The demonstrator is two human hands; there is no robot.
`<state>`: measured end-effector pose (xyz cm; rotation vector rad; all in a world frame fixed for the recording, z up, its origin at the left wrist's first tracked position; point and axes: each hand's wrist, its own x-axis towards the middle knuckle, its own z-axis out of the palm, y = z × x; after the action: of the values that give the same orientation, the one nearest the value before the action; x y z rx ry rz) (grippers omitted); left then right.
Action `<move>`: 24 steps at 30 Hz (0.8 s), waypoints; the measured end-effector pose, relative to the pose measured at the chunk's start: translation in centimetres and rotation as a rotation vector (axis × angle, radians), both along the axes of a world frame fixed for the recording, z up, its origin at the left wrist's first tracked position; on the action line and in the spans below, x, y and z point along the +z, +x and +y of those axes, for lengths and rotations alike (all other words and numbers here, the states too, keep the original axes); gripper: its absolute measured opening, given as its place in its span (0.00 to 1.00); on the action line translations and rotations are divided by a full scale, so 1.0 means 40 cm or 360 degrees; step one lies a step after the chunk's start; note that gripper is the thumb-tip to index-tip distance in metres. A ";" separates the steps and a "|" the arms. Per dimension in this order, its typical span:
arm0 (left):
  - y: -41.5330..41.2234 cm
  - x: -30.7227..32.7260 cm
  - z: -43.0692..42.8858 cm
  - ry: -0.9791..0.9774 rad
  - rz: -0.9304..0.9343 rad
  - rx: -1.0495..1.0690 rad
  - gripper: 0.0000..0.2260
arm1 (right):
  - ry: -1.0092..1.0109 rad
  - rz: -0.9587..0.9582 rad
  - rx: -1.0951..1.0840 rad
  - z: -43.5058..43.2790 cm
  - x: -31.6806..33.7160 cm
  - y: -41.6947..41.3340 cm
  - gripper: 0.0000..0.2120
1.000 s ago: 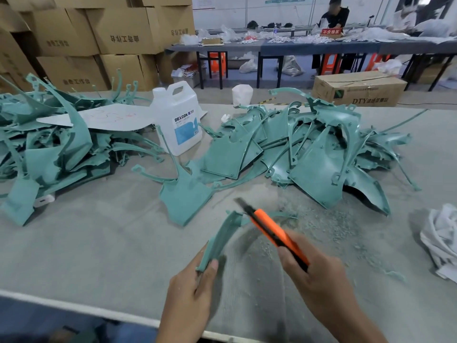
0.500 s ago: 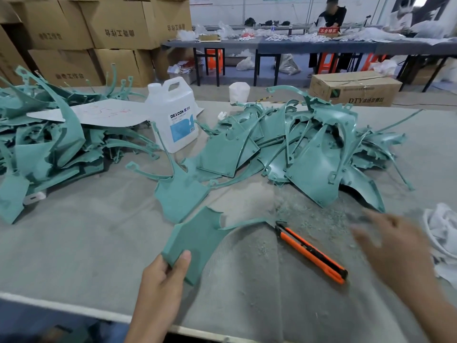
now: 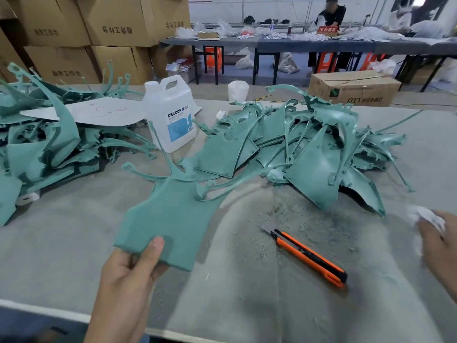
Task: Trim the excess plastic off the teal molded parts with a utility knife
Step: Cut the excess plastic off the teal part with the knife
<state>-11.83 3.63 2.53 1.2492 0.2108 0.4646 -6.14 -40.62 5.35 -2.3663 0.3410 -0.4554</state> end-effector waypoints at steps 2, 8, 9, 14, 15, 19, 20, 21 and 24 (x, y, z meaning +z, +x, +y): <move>-0.002 -0.003 -0.038 0.0068 0.0030 -0.0119 0.15 | 0.0128 -0.0069 0.0005 0.077 0.032 0.039 0.27; -0.017 0.007 -0.149 0.0189 0.0024 -0.0227 0.19 | -0.0417 -0.0558 0.0432 0.401 0.044 0.042 0.13; -0.018 0.013 -0.153 0.0224 0.0005 -0.0216 0.19 | -0.0301 -0.0504 0.0512 0.439 0.018 0.040 0.14; -0.016 0.042 -0.091 0.0240 0.0020 -0.0088 0.15 | 0.0379 -0.0454 0.0736 0.524 0.008 -0.008 0.14; -0.016 0.043 -0.073 0.0257 0.0035 -0.0076 0.15 | 0.0469 -0.0474 0.0773 0.515 0.021 -0.011 0.14; -0.014 0.037 0.014 0.0097 0.0057 0.0152 0.12 | 0.0679 -0.0701 0.0485 0.414 0.090 0.016 0.10; -0.013 0.035 0.029 0.0050 0.0053 0.0175 0.12 | 0.0725 -0.0756 0.0367 0.384 0.105 0.024 0.10; -0.012 0.032 0.036 0.0013 0.0044 0.0176 0.13 | 0.0787 -0.0802 0.0320 0.363 0.122 0.026 0.10; -0.009 0.034 -0.006 -0.0057 0.0038 0.0073 0.14 | 0.0787 -0.0852 0.0502 0.390 0.135 -0.004 0.09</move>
<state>-12.18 3.41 3.87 1.2171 0.2672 0.4837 -6.31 -25.00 10.75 -1.6966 -0.1550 -0.7292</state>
